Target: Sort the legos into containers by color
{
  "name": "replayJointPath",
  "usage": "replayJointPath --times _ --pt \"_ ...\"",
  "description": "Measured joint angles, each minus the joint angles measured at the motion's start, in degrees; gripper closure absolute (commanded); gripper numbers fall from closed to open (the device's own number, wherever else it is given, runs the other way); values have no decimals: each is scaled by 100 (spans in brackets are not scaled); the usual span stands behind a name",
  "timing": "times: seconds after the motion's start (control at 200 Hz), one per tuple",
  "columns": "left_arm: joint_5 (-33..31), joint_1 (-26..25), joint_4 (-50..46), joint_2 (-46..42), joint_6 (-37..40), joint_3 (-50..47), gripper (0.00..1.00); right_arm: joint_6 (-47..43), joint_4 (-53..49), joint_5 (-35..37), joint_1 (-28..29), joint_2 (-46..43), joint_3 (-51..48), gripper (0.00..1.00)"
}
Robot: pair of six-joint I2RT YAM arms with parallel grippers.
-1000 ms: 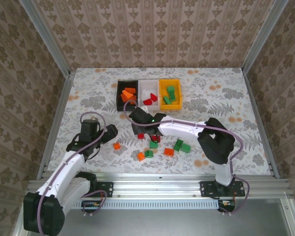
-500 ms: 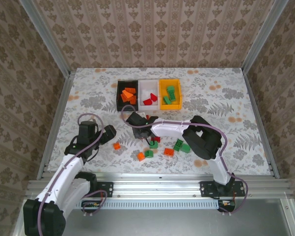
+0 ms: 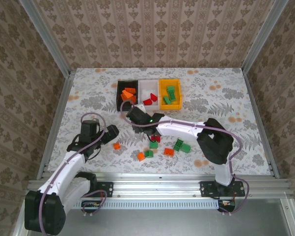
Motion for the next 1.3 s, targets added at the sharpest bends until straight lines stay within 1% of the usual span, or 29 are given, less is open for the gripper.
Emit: replayJointPath --times 0.13,0.26,0.38,0.5,0.645,0.83,0.935,1.155,1.3 --pt "575 0 813 326 -166 -127 0 -367 -7 15 -470 -42 476 75" --pt "1132 -2 1718 763 -417 -282 0 -647 -24 -28 -1067 219 1113 75" --pt "1401 -11 2385 1086 -592 -310 0 -841 -127 -114 -1510 752 1801 75" --pt "1484 -31 2800 1298 -660 -308 0 -1075 -389 -219 -1700 1491 2667 73" --pt "1432 -122 2739 1663 -660 -92 0 -1290 -776 -321 -1716 2260 3506 73" --pt "1196 -240 2524 2227 -656 356 0 -1412 -1204 -472 -1722 2798 4144 70" --pt "1086 -352 2302 2435 -634 551 0 -1416 -1327 -520 -1733 2876 4262 66" --pt "953 -610 1897 2756 -527 1010 0 -1438 -1438 -599 -1749 2881 4319 54" --pt "872 -741 1705 2771 -439 1191 0 -1458 -1478 -651 -1755 2881 4319 53"
